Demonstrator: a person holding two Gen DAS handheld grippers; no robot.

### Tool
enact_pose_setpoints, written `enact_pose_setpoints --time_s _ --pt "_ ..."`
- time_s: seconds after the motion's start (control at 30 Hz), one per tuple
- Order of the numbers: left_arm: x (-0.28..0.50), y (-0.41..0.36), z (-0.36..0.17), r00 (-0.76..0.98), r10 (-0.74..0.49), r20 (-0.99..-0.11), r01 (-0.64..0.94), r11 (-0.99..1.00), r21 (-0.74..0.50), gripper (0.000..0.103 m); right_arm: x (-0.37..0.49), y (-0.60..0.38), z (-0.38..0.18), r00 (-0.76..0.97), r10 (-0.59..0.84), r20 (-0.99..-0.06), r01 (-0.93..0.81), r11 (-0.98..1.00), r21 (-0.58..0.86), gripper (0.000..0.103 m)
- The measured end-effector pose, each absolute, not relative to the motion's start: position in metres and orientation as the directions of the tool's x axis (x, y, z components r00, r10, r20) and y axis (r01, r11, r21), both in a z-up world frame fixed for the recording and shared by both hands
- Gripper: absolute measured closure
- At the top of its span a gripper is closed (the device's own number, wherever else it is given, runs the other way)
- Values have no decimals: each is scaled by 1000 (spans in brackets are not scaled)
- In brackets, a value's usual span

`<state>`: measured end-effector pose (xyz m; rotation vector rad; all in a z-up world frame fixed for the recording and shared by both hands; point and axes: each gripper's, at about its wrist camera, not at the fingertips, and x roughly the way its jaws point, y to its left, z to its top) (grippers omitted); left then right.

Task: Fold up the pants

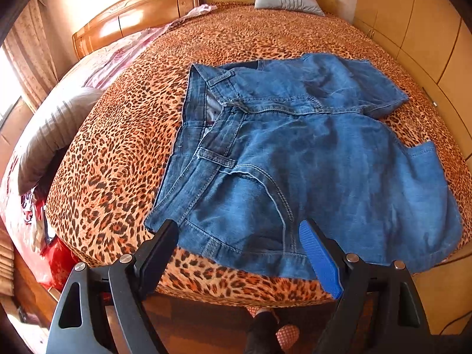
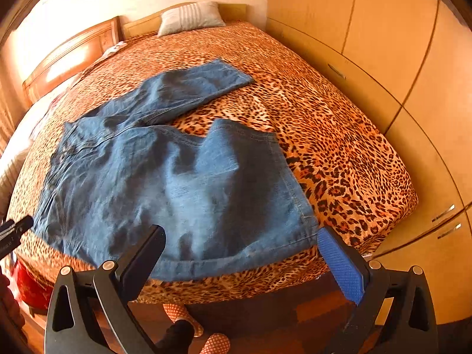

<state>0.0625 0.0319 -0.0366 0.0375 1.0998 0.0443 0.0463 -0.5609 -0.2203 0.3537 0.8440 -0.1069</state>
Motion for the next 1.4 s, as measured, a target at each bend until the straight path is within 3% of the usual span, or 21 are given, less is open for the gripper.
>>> enact_pose_setpoints --time_s 0.33,0.57,0.67,0.73,0.77,0.8,0.93,1.17,1.3,1.37,1.4 --pt "220 71 -90 136 14 -991 -47 999 8 19 140 -632 -285 475 99 -874 390 867 310 0" --pt "256 52 -128 55 27 -998 5 1000 28 18 182 -633 -328 328 116 -937 441 859 260 5" --pt "255 38 -129 60 33 -998 53 998 36 35 182 -622 -325 363 120 -924 384 884 266 31" --pt "254 28 -126 68 37 -997 67 997 42 61 181 -618 -320 367 117 -923 348 903 253 76" --pt "255 24 -125 57 17 -998 77 997 21 70 181 -620 -319 358 133 -924 342 902 262 87" --pt "257 21 -124 39 1 -999 70 998 4 79 181 -627 -319 355 177 -918 344 888 305 87" --pt "265 21 -128 -1 -25 -1000 2 1000 -25 79 164 -671 -304 414 169 -894 434 827 358 89" --pt "272 16 -123 -39 -67 -997 -57 996 -65 78 151 -696 -327 309 155 -938 510 806 301 89" --pt "297 31 -88 -2 -130 -992 -165 978 -127 76 179 -716 -299 441 214 -872 439 796 417 83" --pt "326 39 -70 69 -82 -994 -220 971 -95 70 210 -719 -287 496 264 -827 366 800 475 75" --pt "342 43 -62 99 -53 -994 -255 964 -77 55 232 -713 -276 504 292 -813 334 802 495 68"
